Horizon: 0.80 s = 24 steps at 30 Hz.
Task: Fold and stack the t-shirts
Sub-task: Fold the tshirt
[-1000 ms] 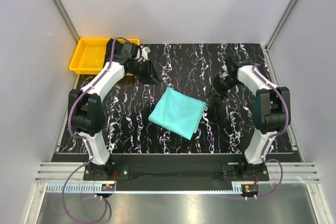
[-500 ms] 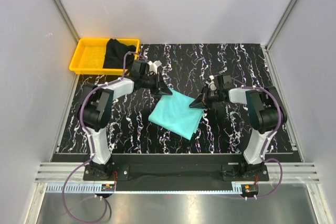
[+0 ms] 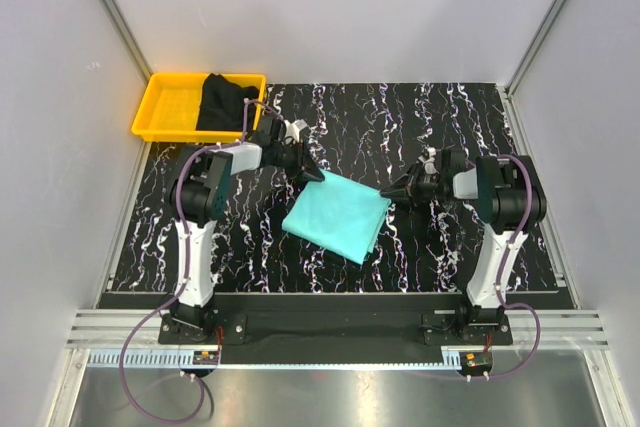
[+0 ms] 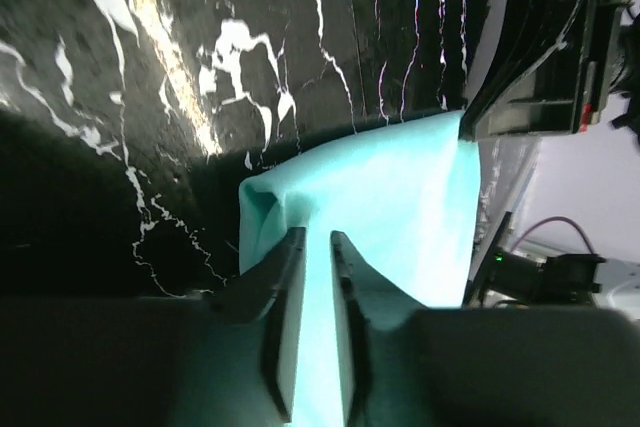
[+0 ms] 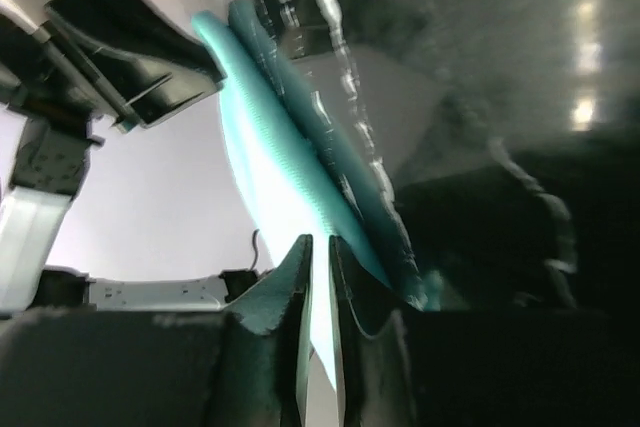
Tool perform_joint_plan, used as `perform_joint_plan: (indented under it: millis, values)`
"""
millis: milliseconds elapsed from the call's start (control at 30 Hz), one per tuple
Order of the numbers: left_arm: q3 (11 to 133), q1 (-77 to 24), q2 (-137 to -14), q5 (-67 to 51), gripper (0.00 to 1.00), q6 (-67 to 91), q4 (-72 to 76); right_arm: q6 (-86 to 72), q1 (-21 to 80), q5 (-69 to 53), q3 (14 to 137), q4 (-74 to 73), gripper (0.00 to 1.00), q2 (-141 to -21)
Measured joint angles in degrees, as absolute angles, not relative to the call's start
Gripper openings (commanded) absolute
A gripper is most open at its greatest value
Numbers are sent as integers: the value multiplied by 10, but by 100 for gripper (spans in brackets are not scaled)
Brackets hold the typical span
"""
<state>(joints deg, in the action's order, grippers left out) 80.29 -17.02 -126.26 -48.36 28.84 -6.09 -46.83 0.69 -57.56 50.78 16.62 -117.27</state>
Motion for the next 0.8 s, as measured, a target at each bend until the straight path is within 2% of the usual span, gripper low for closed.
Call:
perform_joint_plan:
  millis: [167,267,300,367,500,667,800]
  values:
    - [793,-169,-1212,-467,41,272,-112,-394,3,-526,566,-19,23,-1143]
    - [754,-169,-1132,-465,40,275,-125,-363,4,-499,594,-108,32,-1098]
    - [738,-169,-1101,-465,36,277,-123,-357,5,-492,601,-131,35,-1078]
    - [706,-170,-1047,-467,33,285,-118,-348,14,-485,613,-159,37,-1037]
    - [638,-171,-993,-472,28,299,-85,-347,95,-485,629,-165,36,-1002]
    - [548,-173,-1009,-459,27,305,-67,-386,249,-508,596,-93,31,-1027]
    - [525,-173,-1036,-442,25,298,-63,-414,273,-533,523,-32,28,-1056]
